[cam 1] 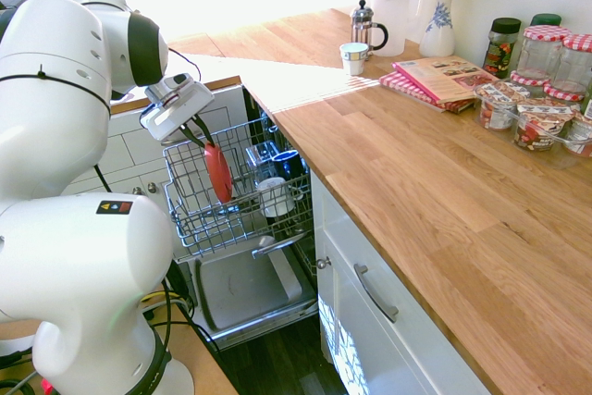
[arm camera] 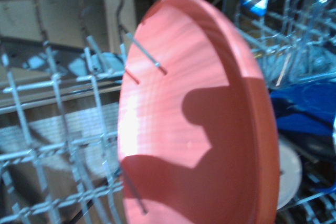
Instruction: Put the plate in the dishwasher
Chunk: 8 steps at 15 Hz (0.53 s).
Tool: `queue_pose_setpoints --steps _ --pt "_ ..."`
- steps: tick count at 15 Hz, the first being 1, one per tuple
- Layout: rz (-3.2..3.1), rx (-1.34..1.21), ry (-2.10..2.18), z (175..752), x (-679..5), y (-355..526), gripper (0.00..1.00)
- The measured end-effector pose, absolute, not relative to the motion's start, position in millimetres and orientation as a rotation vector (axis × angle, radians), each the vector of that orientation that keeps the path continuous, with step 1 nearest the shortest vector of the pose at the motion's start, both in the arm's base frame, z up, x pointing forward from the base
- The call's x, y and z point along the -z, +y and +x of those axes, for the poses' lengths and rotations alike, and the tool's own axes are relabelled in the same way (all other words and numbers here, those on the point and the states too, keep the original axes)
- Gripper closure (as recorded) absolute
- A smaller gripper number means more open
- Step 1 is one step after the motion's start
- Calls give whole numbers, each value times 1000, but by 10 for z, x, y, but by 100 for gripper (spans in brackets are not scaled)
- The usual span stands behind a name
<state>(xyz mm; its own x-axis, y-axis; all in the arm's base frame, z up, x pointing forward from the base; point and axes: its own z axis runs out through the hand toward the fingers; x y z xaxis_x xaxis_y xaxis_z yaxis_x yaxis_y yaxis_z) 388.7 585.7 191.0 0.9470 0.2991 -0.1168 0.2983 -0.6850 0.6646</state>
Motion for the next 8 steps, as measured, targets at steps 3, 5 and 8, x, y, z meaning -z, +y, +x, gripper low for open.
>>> queue_pose_setpoints --steps 3,5,8 --pt "2379 80 414 3972 -2031 5904 0" --pt "2406 97 388 4095 -2359 5939 0" --pt "2518 141 320 4525 -3241 5752 0"
